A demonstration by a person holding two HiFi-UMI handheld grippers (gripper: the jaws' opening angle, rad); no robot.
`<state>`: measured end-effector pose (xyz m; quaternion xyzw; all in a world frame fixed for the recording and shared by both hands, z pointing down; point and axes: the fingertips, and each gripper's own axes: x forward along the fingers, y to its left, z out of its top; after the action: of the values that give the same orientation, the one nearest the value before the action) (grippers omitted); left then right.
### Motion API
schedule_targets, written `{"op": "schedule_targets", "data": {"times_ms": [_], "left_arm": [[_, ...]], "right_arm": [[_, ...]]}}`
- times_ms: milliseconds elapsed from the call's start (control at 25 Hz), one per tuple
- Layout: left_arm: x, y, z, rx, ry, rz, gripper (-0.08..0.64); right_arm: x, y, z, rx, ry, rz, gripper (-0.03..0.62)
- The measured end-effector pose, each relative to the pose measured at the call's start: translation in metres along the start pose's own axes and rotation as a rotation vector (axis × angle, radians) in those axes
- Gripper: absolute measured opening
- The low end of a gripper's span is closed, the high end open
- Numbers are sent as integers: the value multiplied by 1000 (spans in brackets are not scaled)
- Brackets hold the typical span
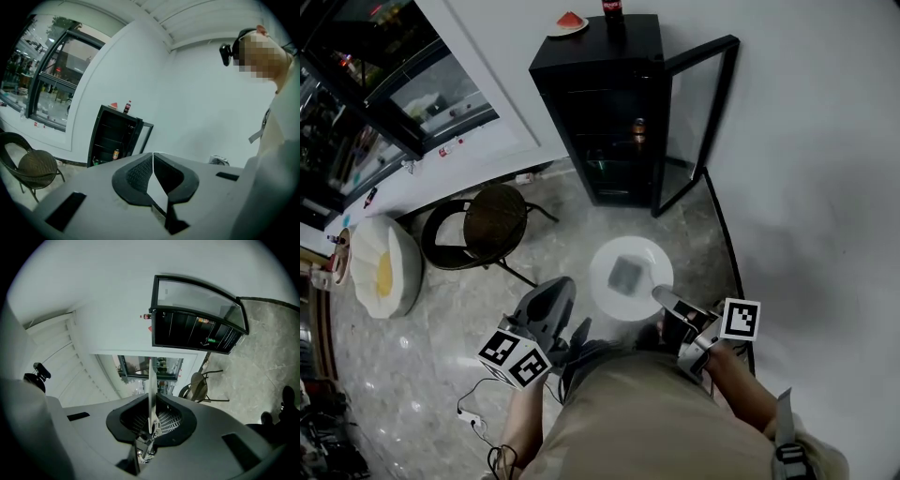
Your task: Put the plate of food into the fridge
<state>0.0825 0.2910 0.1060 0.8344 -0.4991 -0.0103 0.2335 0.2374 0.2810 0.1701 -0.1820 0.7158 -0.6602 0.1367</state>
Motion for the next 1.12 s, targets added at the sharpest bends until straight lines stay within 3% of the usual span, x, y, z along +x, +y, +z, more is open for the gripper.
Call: {"op": "schedule_targets", "data": {"times_ms": [360, 680, 1120], "left_arm": [[14, -3, -5, -4, 13, -10, 12], [40, 0, -9, -24, 24, -67, 12], [52, 48, 13, -71, -8, -113, 12]], "right_arm": [[-5, -2, 9, 11, -24, 30, 31], [-13, -13, 25, 20, -77, -20, 31], [31, -3, 39, -5, -103, -45, 31]]}}
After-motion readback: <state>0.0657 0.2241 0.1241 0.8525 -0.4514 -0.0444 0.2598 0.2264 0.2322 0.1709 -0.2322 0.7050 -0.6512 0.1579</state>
